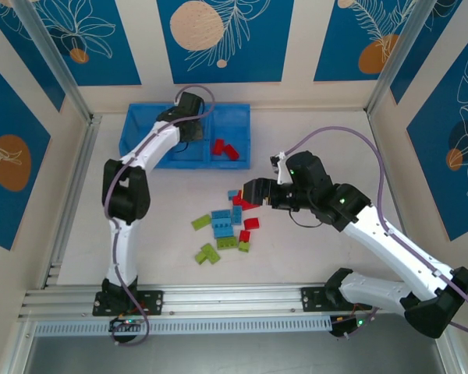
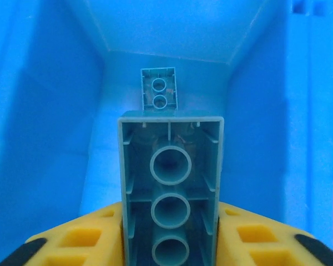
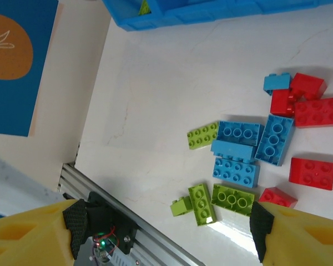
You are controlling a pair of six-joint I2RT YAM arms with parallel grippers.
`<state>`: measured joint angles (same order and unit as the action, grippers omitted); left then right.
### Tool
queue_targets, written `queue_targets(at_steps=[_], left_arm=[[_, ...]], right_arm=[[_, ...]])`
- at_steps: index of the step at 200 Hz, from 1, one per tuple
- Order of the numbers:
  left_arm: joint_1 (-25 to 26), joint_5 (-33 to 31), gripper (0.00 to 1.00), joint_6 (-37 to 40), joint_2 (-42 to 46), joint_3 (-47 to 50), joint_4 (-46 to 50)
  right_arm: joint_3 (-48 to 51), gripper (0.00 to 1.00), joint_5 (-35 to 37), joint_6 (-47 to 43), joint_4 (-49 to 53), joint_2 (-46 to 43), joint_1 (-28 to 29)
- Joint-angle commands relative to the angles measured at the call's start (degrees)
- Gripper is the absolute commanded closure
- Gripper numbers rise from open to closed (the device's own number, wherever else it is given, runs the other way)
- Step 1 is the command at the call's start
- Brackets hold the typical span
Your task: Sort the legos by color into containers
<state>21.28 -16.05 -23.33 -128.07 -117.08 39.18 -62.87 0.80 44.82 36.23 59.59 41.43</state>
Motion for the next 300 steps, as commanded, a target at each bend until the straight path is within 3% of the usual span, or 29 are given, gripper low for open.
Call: queue_targets(at_steps=[1, 25, 45, 75, 112, 128, 147, 160, 171, 191, 220, 250, 300], left_arm=[[-0.4, 0.9, 0.52, 1.2, -1.3, -7.7, 6.3], [-0.4, 1.8, 0.47, 0.3, 2.8, -6.7, 7.1], [-0.2, 4.9, 0.46, 0.0, 10.4, 0.0, 5.1], [1.2, 11.5, 0.46, 1.7, 27.6, 18.8, 0.6], [9.5, 10.8, 0.45, 6.1, 48.1, 44.6, -0.4], [13.7, 14.6, 0.37, 14.4, 53.6, 52.8, -1.3], [16.0, 22.5, 0.18, 25.4, 58.0, 60.5, -4.4], [16.8, 20.6, 0.09, 31.1, 60.2, 65.3, -8.4], [17.0, 16.9, 0.03, 35.0, 60.5, 68.2, -11.2], [17.0, 11.9, 0.02, 41.4, 57.2, 70.4, -13.0], [16.9, 13.4, 0.04, 48.8, 49.4, 71.0, -14.0], [16.9, 18.3, 0.06, 48.9, 43.4, 69.8, -15.6], [16.6, 19.3, 0.12, 44.8, 35.7, 64.0, -11.9]], right_arm=[[1.1, 0.2, 2.5, 1.5, 2.8, -2.8, 0.8], [1.8, 0.21, 3.6, 1.6, 2.5, -3.8, 0.9], [1.6, 0.2, 4.4, 0.9, 1.7, -3.2, 0.8], [1.0, 0.21, 4.2, 0.0, 0.1, -0.5, 0.7], [-0.3, 0.21, 2.8, -1.4, -1.3, 3.4, 0.3], [-0.6, 0.21, 2.4, -2.2, -1.7, 4.9, 0.3], [-1.0, 0.2, 1.6, -2.4, -2.3, 6.5, 0.2], [-1.5, 0.21, 0.9, -2.4, -2.5, 7.6, 0.2], [-2.2, 0.21, 0.2, -2.6, -2.3, 8.4, 0.2], [-3.6, 0.21, 0.2, -3.4, -0.7, 9.0, 0.3], [-4.6, 0.21, 2.0, -4.8, 1.9, 8.4, 0.3], [-3.7, 0.21, 2.5, -4.8, 2.3, 7.2, 0.1], [-2.2, 0.21, 2.7, -4.0, 2.4, 6.0, 0.1]])
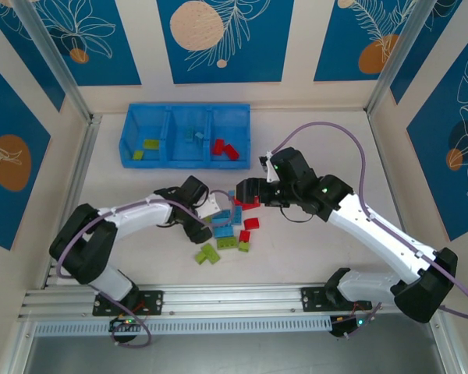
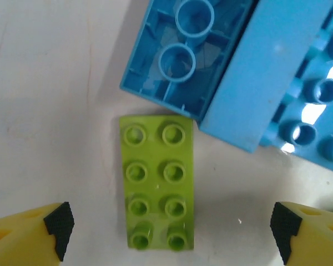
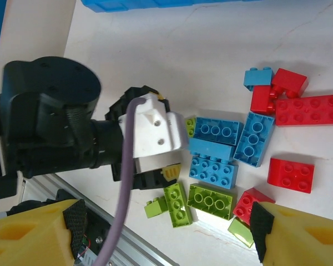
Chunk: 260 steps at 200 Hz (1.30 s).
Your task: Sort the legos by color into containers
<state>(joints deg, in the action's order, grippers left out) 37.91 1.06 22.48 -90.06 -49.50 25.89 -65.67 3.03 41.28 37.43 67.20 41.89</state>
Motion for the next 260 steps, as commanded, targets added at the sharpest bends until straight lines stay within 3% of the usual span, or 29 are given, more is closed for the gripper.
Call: queue_targets(at_steps=[1, 12, 55, 91, 107, 134, 154, 183, 224, 260], left_arm=[[0.0, 2.1, 0.13, -1.1, -2.5, -3.8, 1.5], [-0.1, 1.2, 0.2, -1.9, -4.3, -5.5, 2.8], [-0.5, -0.3, 0.27, -3.0, -9.0, -7.9, 6.1], [-0.4, -2.3, 0.41, -2.7, -11.3, -9.1, 9.3], [-0.4, -2.6, 0.52, -2.7, -12.3, -9.8, 11.2], [-0.4, -1.8, 0.58, -3.6, -11.6, -9.3, 11.3], [-0.7, -3.3, 0.69, -4.8, -9.6, -8.2, 8.9], [-1.8, -3.9, 0.72, -6.7, -4.1, -6.7, 5.2], [-7.2, -4.3, 0.73, -13.4, 8.5, -5.8, -1.3], [-18.7, -3.9, 0.73, -21.0, 11.4, -10.2, -10.9]], right_arm=[[0.6, 0.21, 0.5, -0.5, 1.2, -1.6, -0.4], [0.6, 0.21, 0.6, -0.2, 1.4, -1.7, -0.3], [1.2, 0.21, 1.3, 0.1, 2.0, -2.8, -0.2], [1.4, 0.21, 1.6, 0.4, 1.9, -3.4, -0.3], [1.4, 0.2, 1.5, 0.6, 1.8, -3.3, -0.2], [1.6, 0.2, 1.5, 0.8, 1.5, -3.2, -0.2], [1.5, 0.21, 1.5, 1.2, 1.3, -2.9, -0.2], [1.0, 0.21, 1.5, 1.2, 1.4, -2.8, -0.3], [0.9, 0.21, 1.5, 1.0, 1.3, -2.7, -0.3], [0.5, 0.21, 1.1, 0.9, 1.1, -2.7, -0.2]])
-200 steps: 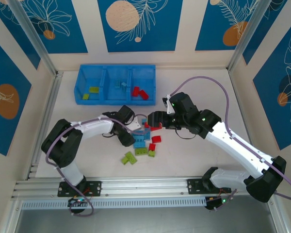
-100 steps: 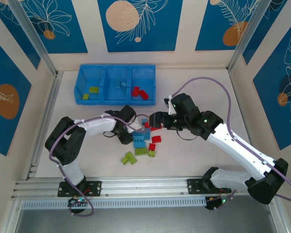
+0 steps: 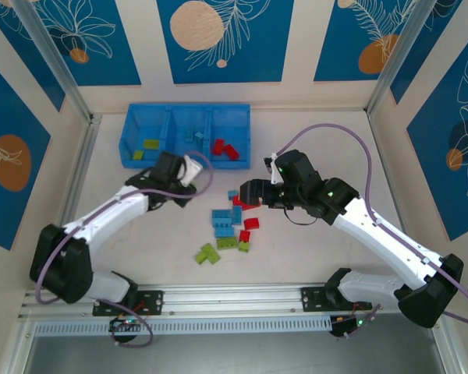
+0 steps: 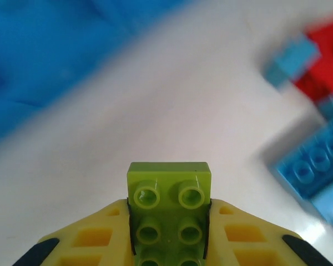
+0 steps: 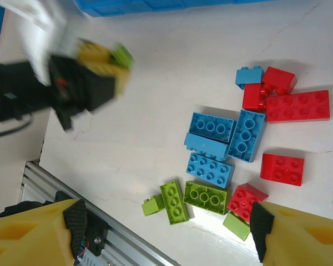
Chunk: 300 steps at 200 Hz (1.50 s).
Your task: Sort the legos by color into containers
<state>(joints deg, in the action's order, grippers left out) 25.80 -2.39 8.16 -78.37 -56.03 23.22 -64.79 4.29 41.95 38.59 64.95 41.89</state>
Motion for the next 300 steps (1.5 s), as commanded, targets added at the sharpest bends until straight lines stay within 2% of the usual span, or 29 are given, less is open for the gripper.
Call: queue_targets(at_steps=[1, 51, 92, 106, 123, 132, 155, 178, 202, 220, 244, 263, 285, 300], left_arm=[[-7.1, -0.3, 0.73, -6.7, -0.6, -4.0, -8.4], [-19.3, 4.1, 0.73, -10.5, -21.7, -27.4, -4.9], [-24.7, 3.0, 0.71, -13.3, -34.8, -42.3, 0.7], [-25.6, 3.3, 0.64, -13.4, -37.1, -45.5, 2.1], [-26.0, 4.3, 0.41, -13.2, -38.4, -48.2, 3.5], [-26.0, 5.2, 0.38, -12.9, -38.2, -49.1, 4.5], [-25.9, 8.0, 0.37, -14.8, -32.9, -45.2, 1.9], [-25.5, 14.0, 0.36, -18.5, -24.9, -39.4, -1.2], [-22.7, 18.6, 0.36, -20.3, -11.9, -28.9, -5.8], [-18.6, 20.3, 0.34, -18.6, -0.9, -21.7, -6.2], [-9.9, 22.7, 0.28, -12.2, 11.9, -15.9, -1.0], [-3.2, 29.9, 0.23, -5.5, 17.7, -14.5, 5.5], [1.2, 38.6, 0.18, 5.0, 22.6, -11.9, 12.8], [2.4, 40.5, 0.16, 14.3, 26.1, -7.1, 15.7]], right_arm=[[-0.3, 0.21, -0.2, 0.2, -0.1, -0.4, -0.2], [0.2, 0.21, -0.9, 1.2, 0.2, -1.3, 0.0], [1.4, 0.21, -0.5, 2.2, 0.8, -3.4, 0.5], [1.9, 0.21, -0.4, 2.4, 0.7, -4.0, 0.4], [2.0, 0.21, -0.2, 2.6, 0.8, -4.1, 0.6], [2.1, 0.21, -0.1, 2.7, 0.7, -4.1, 0.5], [2.3, 0.21, 0.6, 2.8, 0.2, -3.9, 0.6], [2.7, 0.2, 1.7, 2.8, -0.9, -2.8, 0.5], [2.8, 0.2, 4.5, 2.2, -0.7, -0.1, 0.1], [2.7, 0.19, 7.1, 1.0, 0.5, 2.6, -0.7], [2.6, 0.18, 5.2, -2.2, 0.2, 7.3, -3.3], [1.7, 0.18, 4.6, -4.9, -0.5, 12.1, -5.2], [0.1, 0.18, 3.5, -8.3, -2.8, 18.6, -7.0], [-1.7, 0.18, 3.6, -11.4, -4.6, 23.5, -7.7]])
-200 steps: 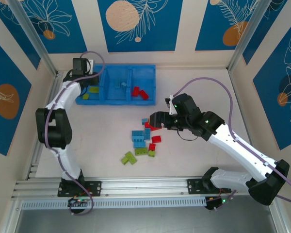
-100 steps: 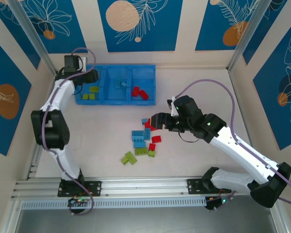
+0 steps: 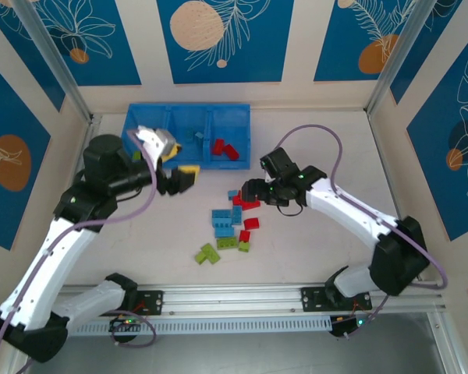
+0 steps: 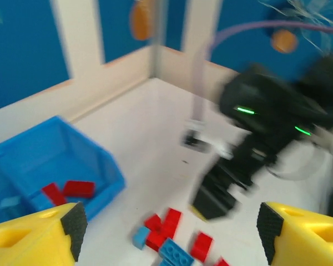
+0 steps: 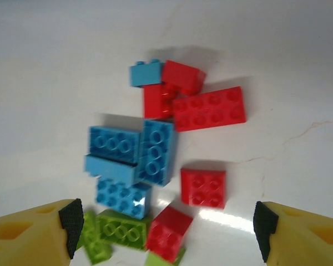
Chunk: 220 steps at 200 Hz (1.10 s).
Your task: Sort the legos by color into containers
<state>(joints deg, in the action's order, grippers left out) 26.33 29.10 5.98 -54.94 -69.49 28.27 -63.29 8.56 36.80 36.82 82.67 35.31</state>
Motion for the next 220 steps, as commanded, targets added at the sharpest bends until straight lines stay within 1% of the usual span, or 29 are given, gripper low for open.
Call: queue_targets(at_steps=[1, 19, 29, 39, 60, 96, 118, 127, 143, 159, 193, 220], left_arm=[[1.9, 9.0, 0.16, 17.0, 2.8, 6.7, 10.6], [2.0, 7.4, 0.13, 23.2, 6.4, 13.7, 8.8], [2.0, 5.9, 0.12, 23.8, 7.7, 17.0, 6.3], [2.0, 5.9, 0.12, 24.5, 8.5, 18.9, 5.2], [2.0, 6.0, 0.11, 24.7, 8.8, 20.5, 4.3], [2.0, 4.2, 0.09, 23.9, 8.4, 21.2, 3.6], [2.0, 2.8, 0.07, 23.8, 8.3, 21.3, 3.5], [2.0, 2.2, 0.07, 23.8, 8.4, 21.4, 3.4], [2.0, 1.6, 0.06, 23.7, 8.4, 21.6, 3.4], [2.0, 1.6, 0.06, 23.7, 8.3, 21.7, 3.3], [2.0, 2.2, 0.04, 23.3, 7.8, 21.9, 2.8], [2.0, 1.8, 0.03, 23.3, 7.4, 21.9, 3.0]], right_arm=[[-3.4, 0.19, -0.7, -6.4, -2.9, 6.1, -1.2], [-6.6, 0.2, 1.0, -10.6, -2.8, 12.6, -1.4], [-8.2, 0.22, 1.7, -13.7, -3.3, 15.7, -1.4], [-9.1, 0.23, 1.5, -16.5, -4.2, 18.0, -1.5], [-10.6, 0.26, -1.5, -21.5, -6.0, 21.2, -2.4], [-13.2, 0.43, -6.5, -26.9, -5.9, 25.4, -4.5], [-14.5, 0.45, -11.8, -29.8, -5.6, 26.9, -4.5], [-15.1, 0.45, -12.8, -30.5, -5.2, 27.6, -4.5], [-15.5, 0.45, -12.1, -31.1, -5.0, 29.0, -4.5], [-16.2, 0.5, -11.9, -31.7, -4.0, 30.1, -4.7], [-16.6, 0.51, -10.5, -32.6, -2.8, 32.0, -4.9], [-16.3, 0.51, -7.8, -32.5, -2.9, 32.6, -5.1]])
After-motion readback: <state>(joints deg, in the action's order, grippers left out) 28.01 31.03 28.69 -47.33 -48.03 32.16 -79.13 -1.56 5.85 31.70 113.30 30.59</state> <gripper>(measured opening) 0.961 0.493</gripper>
